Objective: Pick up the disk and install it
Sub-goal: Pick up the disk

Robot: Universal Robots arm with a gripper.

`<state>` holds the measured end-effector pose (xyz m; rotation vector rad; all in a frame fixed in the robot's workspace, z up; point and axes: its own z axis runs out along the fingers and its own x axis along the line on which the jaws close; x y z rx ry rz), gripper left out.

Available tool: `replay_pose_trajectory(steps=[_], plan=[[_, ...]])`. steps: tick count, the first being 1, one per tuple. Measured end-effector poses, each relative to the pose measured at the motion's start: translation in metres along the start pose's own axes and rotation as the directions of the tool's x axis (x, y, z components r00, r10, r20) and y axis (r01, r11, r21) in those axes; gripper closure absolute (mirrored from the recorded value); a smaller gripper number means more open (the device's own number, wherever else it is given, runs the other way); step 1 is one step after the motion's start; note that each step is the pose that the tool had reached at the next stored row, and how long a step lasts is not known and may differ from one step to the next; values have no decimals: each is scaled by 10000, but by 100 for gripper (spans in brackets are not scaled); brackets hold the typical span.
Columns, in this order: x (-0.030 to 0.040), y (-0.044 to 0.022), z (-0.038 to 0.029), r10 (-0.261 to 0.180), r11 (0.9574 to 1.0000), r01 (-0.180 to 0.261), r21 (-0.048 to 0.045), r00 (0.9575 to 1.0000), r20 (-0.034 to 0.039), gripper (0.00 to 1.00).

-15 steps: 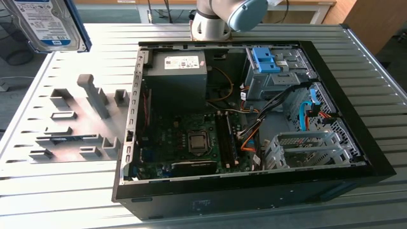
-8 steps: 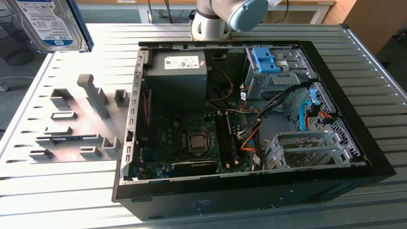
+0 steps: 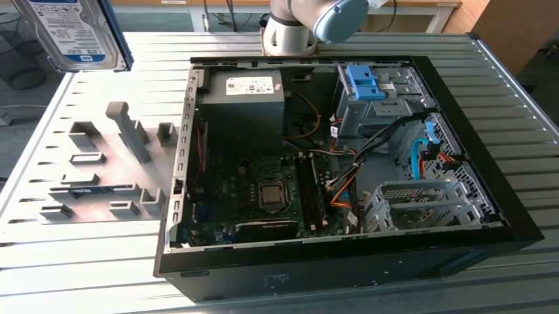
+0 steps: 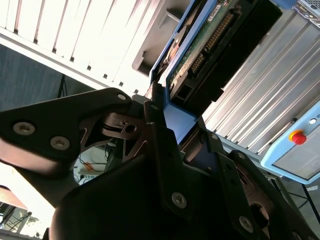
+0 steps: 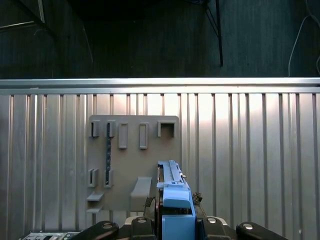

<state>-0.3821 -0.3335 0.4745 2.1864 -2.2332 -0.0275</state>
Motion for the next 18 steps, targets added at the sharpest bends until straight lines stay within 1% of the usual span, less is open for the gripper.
replay_pose_trajectory(steps=[11, 18], plan=[[-2, -97, -2, 0, 10000, 0, 0, 10000, 0, 64], [-3, -132, -3, 0, 10000, 0, 0, 10000, 0, 64]])
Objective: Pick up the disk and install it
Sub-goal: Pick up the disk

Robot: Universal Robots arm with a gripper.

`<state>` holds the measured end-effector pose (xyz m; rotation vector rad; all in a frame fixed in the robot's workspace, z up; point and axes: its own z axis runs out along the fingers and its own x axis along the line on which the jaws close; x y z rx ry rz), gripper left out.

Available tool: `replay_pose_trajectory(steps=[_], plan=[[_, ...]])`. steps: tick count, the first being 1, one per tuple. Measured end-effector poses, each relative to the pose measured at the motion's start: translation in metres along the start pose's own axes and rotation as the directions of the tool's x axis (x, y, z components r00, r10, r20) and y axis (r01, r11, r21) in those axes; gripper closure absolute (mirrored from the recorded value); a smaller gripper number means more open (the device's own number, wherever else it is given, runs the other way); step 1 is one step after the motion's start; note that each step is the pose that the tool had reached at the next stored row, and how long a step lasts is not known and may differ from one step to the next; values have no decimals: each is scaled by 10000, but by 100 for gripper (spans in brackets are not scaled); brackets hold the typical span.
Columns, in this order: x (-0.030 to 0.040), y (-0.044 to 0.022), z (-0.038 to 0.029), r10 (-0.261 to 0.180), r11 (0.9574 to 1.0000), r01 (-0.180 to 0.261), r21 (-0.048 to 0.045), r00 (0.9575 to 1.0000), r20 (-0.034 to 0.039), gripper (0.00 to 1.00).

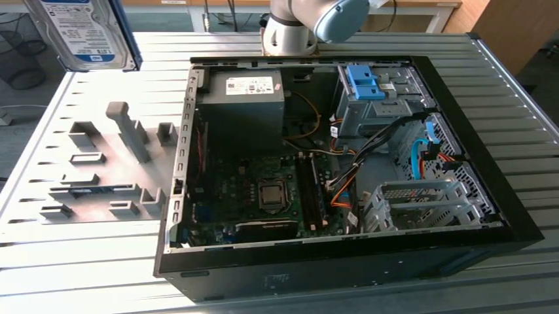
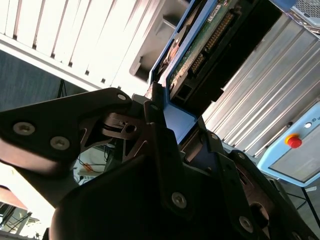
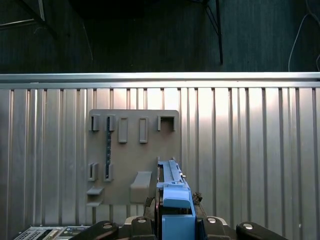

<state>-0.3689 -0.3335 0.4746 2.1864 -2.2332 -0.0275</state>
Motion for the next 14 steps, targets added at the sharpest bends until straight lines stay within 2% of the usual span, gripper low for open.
replay_pose_trajectory(steps=[14], plan=[[-2, -100, -2, 0, 10000, 0, 0, 10000, 0, 64]])
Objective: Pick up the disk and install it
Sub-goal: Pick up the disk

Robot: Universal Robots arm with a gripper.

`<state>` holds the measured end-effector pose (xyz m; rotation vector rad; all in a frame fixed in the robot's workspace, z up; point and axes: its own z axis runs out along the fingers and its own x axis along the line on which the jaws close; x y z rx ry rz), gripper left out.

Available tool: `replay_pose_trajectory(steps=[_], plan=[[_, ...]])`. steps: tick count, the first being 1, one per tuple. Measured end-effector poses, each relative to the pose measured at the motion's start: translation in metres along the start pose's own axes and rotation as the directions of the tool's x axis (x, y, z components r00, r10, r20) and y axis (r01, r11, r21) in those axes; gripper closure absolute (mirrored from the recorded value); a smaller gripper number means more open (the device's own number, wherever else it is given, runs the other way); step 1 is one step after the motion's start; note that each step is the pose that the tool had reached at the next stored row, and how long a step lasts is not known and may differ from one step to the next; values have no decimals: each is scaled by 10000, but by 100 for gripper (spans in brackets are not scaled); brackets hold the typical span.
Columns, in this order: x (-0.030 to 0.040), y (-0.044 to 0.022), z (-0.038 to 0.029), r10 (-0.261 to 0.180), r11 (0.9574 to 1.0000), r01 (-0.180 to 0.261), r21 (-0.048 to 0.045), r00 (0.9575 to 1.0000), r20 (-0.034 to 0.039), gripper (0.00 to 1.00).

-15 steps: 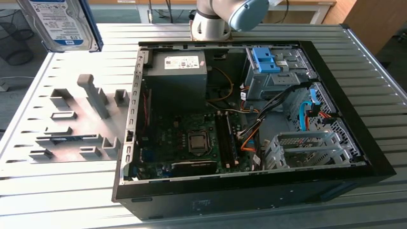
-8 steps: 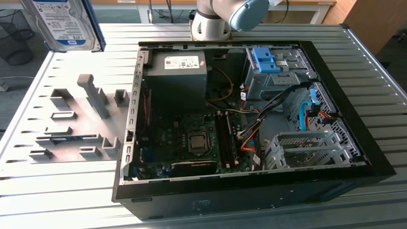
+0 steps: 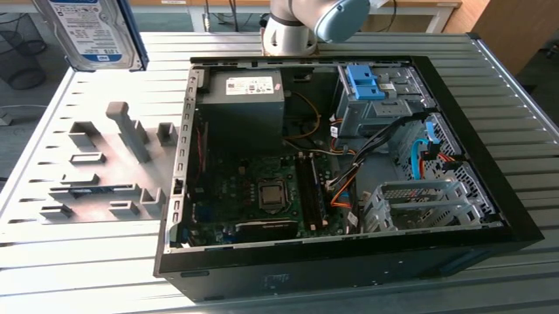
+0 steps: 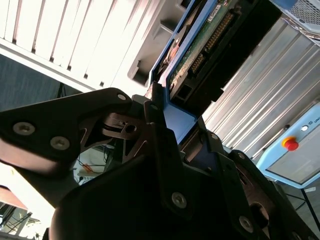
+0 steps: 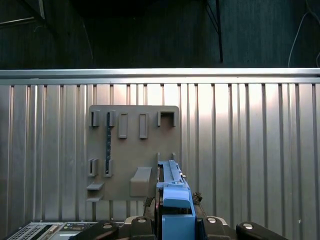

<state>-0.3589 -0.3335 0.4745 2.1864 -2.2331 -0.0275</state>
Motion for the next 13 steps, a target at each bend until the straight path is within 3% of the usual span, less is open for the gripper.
replay_pose_trajectory(steps=[13], plan=[[-2, -115, -3, 0, 10000, 0, 0, 10000, 0, 64]])
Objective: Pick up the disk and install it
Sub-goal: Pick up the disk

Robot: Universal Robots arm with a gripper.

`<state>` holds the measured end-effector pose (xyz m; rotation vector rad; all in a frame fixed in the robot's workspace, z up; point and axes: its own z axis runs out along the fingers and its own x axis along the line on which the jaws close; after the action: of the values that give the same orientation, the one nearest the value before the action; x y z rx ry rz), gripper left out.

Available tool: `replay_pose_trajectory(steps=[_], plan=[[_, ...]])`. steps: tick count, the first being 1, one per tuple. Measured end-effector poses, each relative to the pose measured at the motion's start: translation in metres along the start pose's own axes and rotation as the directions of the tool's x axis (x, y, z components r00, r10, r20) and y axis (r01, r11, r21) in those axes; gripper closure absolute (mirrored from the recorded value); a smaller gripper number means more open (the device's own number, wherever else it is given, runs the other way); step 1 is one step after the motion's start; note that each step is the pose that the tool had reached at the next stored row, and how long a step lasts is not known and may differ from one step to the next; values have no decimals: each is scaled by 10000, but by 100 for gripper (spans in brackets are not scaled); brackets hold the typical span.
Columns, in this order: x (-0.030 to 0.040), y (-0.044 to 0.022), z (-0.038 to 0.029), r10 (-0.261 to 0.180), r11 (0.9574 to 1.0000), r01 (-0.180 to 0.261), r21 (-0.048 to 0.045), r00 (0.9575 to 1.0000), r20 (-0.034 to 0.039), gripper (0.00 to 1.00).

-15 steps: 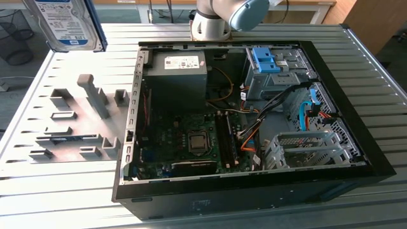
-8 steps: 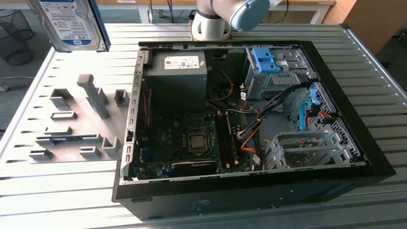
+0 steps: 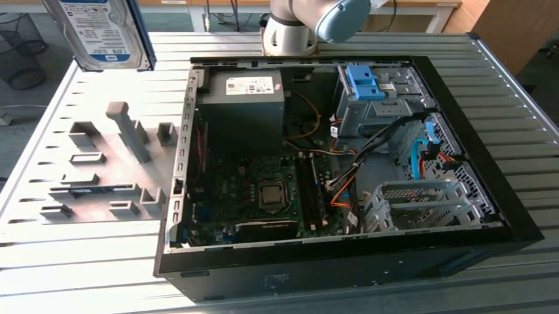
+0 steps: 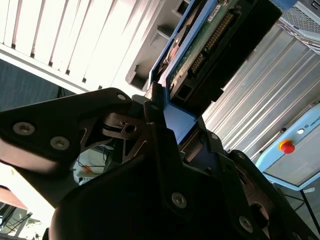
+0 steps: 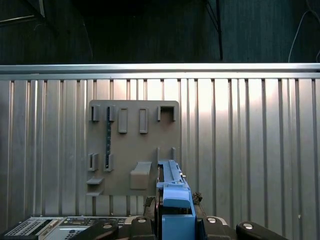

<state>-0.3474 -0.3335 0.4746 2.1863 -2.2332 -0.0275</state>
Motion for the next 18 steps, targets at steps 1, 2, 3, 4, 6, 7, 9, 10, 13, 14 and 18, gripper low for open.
replay_pose_trajectory(steps=[1, 2, 3, 4, 6, 7, 9, 10, 13, 14, 18], plan=[[0, -8, 0, 0, 10000, 0, 0, 10000, 0, 64], [0, -18, 0, 0, 10000, 0, 0, 10000, 0, 64], [-1, -28, -1, -1, 10000, 1, 0, 10000, 0, 64], [-1, -36, -1, 0, 10000, 0, 0, 10000, 0, 64], [-1, -52, -1, 0, 10000, 0, 0, 10000, 0, 64], [-1, -60, -1, 0, 10000, 0, 0, 10000, 0, 64], [-2, -77, -2, 0, 10000, 0, 0, 10000, 0, 64], [-2, -82, -2, 0, 10000, 0, 0, 10000, 0, 64], [-2, -89, -2, 1, 10000, -1, 0, 10000, 0, 64], [-2, -93, -2, 0, 10000, 0, 0, 10000, 0, 64], [-2, -99, -2, 0, 10000, 0, 0, 10000, 0, 64]])
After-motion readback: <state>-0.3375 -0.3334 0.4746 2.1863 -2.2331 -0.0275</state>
